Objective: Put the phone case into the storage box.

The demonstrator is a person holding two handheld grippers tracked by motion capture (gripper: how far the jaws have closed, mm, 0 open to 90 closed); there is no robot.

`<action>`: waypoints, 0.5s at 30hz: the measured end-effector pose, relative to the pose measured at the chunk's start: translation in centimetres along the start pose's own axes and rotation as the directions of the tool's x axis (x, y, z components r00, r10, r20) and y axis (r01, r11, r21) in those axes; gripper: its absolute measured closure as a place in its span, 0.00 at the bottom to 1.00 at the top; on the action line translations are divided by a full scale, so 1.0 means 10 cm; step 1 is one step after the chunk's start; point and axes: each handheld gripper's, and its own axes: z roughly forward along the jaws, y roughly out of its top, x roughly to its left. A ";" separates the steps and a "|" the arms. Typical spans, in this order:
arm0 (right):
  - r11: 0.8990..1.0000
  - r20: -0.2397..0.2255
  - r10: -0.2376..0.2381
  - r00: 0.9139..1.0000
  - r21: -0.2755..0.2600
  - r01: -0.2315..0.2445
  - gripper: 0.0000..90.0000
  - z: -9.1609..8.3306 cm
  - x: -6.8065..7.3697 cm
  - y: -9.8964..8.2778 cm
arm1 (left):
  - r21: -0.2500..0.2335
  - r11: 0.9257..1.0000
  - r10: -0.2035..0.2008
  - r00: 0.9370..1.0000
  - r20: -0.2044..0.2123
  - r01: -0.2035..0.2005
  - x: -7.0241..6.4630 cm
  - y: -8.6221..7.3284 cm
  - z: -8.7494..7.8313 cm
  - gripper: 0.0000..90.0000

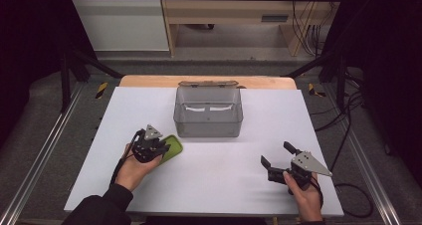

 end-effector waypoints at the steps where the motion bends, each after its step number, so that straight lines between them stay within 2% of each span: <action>1: 1.000 0.000 0.000 1.000 0.000 0.000 0.04 0.00 0.00 0.00 | 0.000 1.000 -0.001 1.000 0.004 0.001 0.00 0.00 0.00 0.87; 6: 1.000 0.003 0.001 1.000 -0.001 -0.001 0.04 0.00 -0.01 0.00 | 0.002 1.000 0.002 1.000 0.017 -0.002 0.00 0.04 0.02 0.99; 15: 1.000 0.001 0.004 1.000 -0.001 -0.004 0.04 -0.02 -0.01 0.00 | 0.027 0.999 0.016 0.999 0.030 -0.017 -0.06 0.11 0.12 1.00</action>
